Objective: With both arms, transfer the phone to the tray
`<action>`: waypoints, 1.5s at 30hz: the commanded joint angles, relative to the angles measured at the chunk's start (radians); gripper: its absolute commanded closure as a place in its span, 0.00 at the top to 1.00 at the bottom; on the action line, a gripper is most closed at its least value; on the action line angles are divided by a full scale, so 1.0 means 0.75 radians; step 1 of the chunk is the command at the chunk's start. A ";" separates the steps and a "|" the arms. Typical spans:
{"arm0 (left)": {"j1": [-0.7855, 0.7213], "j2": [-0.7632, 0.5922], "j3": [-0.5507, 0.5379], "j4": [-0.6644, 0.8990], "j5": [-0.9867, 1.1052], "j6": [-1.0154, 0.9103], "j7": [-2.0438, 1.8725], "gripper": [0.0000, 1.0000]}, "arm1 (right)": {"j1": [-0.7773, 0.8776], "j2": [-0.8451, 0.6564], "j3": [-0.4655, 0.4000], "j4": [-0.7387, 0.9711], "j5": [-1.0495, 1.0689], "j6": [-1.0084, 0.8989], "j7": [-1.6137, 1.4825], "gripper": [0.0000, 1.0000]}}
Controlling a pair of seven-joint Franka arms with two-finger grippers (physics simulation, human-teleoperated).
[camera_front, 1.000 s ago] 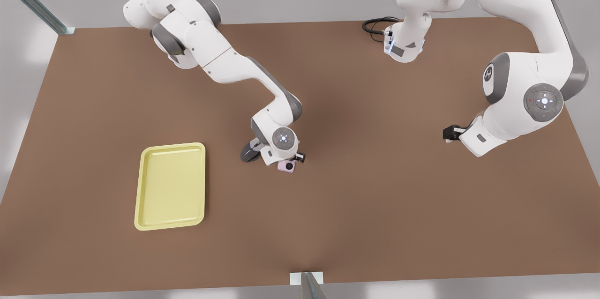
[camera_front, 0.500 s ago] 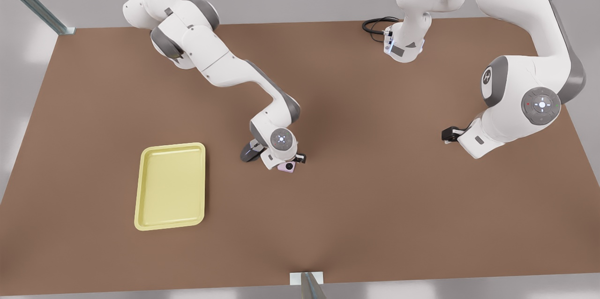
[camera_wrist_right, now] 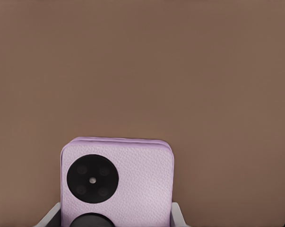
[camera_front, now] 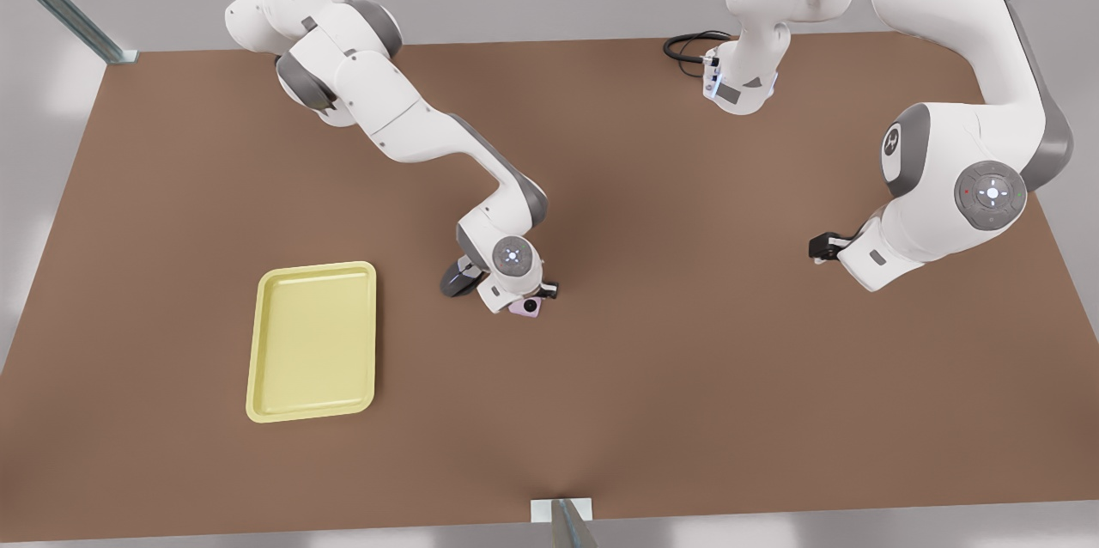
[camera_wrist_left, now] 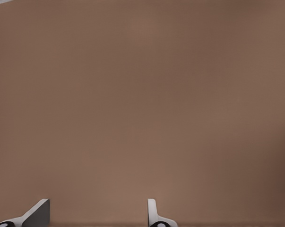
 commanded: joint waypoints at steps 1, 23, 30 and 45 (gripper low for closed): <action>0.000 -0.002 0.002 0.001 0.002 -0.001 0.004 1.00 | 0.000 -0.002 0.000 0.000 -0.001 0.006 -0.065 0.75; -0.004 0.002 -0.003 0.001 -0.024 -0.001 -0.010 1.00 | -0.968 -0.499 -0.090 -0.793 -0.015 -0.050 -1.867 0.76; -0.004 -0.002 -0.003 0.001 -0.038 -0.001 -0.012 1.00 | -0.976 -0.384 -0.088 -0.719 0.007 -0.003 -1.924 1.00; -0.006 -0.016 -0.009 0.003 -0.026 -0.003 -0.012 1.00 | -0.943 -0.990 -0.061 -0.247 -0.073 -0.833 -1.306 1.00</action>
